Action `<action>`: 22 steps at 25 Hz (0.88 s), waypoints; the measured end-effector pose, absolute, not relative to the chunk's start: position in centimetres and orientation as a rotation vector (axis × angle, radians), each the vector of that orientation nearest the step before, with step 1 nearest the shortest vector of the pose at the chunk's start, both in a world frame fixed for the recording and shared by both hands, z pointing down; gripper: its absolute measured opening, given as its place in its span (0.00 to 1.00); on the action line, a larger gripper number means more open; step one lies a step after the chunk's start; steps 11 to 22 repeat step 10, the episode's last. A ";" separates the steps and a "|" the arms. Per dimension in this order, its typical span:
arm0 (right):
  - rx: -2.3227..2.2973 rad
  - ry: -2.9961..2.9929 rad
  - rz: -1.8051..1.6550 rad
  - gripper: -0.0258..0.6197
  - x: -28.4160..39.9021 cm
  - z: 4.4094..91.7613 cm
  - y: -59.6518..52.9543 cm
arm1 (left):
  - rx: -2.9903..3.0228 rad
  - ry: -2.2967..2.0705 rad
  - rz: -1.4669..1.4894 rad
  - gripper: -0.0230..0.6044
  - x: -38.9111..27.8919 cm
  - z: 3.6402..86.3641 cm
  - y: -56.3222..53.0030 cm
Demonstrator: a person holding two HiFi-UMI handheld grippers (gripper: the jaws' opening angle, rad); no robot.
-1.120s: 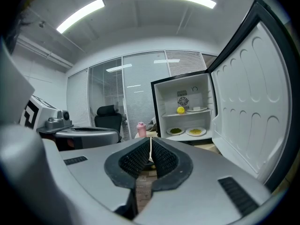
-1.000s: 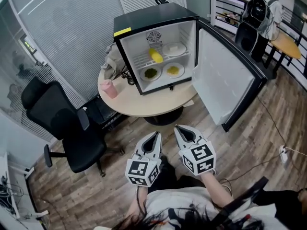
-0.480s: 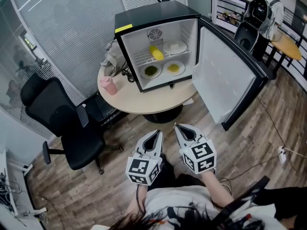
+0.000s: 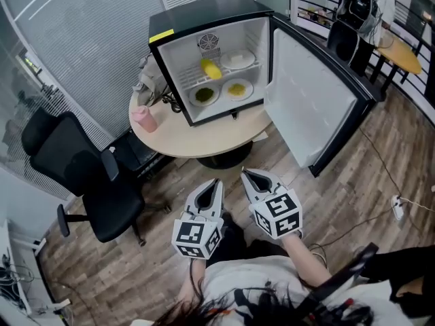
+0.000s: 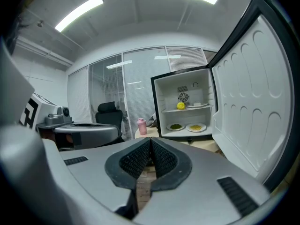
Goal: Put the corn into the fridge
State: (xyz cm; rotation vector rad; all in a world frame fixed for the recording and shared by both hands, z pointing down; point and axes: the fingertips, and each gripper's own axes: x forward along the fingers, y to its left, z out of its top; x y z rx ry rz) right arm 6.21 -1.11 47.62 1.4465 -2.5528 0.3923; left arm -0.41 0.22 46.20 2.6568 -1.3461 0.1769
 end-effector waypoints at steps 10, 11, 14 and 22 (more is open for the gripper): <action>1.456 -2.530 0.404 0.07 7.4 48.2 -2.0 | 2.659 -1.333 0.174 0.06 0.5 46.2 -0.9; 1.456 -2.530 0.404 0.07 7.4 48.2 -2.0 | 2.659 -1.333 0.174 0.06 0.5 46.2 -0.9; 1.456 -2.530 0.404 0.07 7.4 48.2 -2.0 | 2.659 -1.333 0.174 0.06 0.5 46.2 -0.9; 1.456 -2.530 0.404 0.07 7.4 48.2 -2.0 | 2.659 -1.333 0.174 0.06 0.5 46.2 -0.9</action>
